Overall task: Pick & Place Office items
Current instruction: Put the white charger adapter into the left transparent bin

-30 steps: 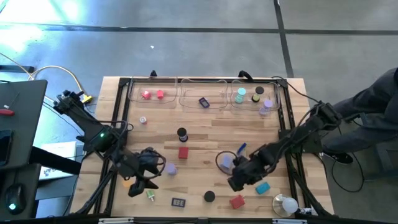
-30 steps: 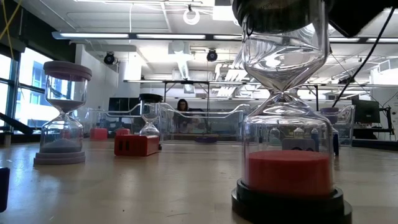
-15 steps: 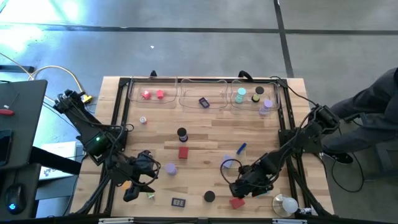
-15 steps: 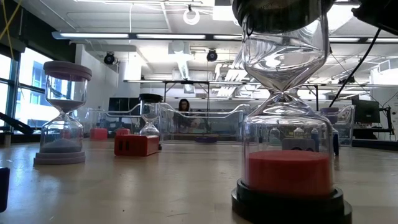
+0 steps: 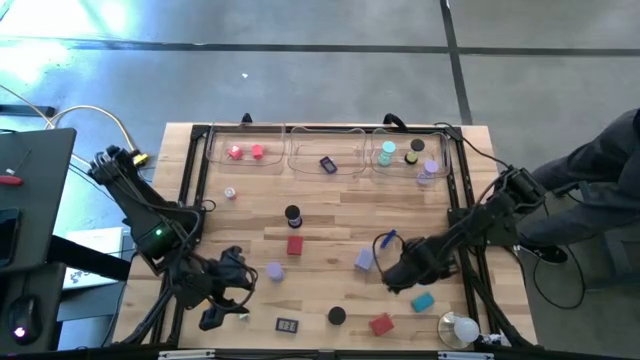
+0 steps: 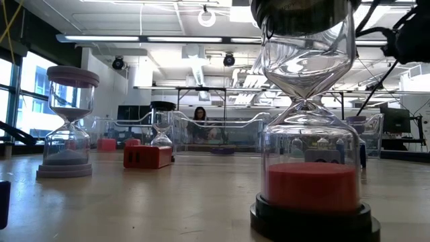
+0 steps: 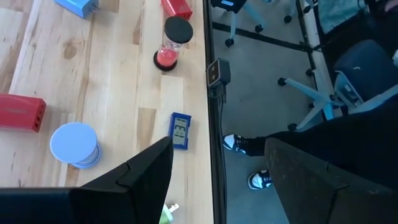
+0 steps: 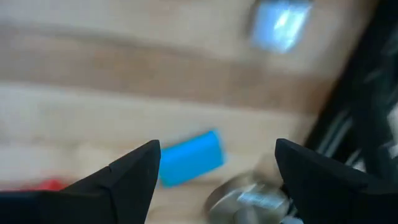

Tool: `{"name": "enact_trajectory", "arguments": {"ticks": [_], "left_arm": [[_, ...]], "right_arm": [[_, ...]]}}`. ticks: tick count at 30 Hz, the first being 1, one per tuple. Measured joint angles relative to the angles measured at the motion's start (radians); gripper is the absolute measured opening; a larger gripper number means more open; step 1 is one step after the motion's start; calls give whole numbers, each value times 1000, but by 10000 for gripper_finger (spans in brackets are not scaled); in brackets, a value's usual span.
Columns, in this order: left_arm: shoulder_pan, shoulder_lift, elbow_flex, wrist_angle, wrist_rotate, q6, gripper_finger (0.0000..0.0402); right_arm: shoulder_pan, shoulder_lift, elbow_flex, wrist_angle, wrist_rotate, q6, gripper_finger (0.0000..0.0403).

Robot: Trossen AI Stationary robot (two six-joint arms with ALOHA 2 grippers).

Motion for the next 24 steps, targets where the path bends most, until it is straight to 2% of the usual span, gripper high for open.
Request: {"name": "enact_trajectory", "arguments": {"ticks": [3,6,11,24], "left_arm": [[0,15,0,0,0,-1,248],[0,25,0,0,4,0,248],[1,25,0,0,4,0,248],[73,23,0,0,6,8,248]], "right_arm": [[-25,0,0,-82,47,-54,306],[-63,-2,-32,-84,59,-120,306],[-112,-6,-137,-37,18,-200,306],[-115,-6,-307,98,29,-234,306]]}}
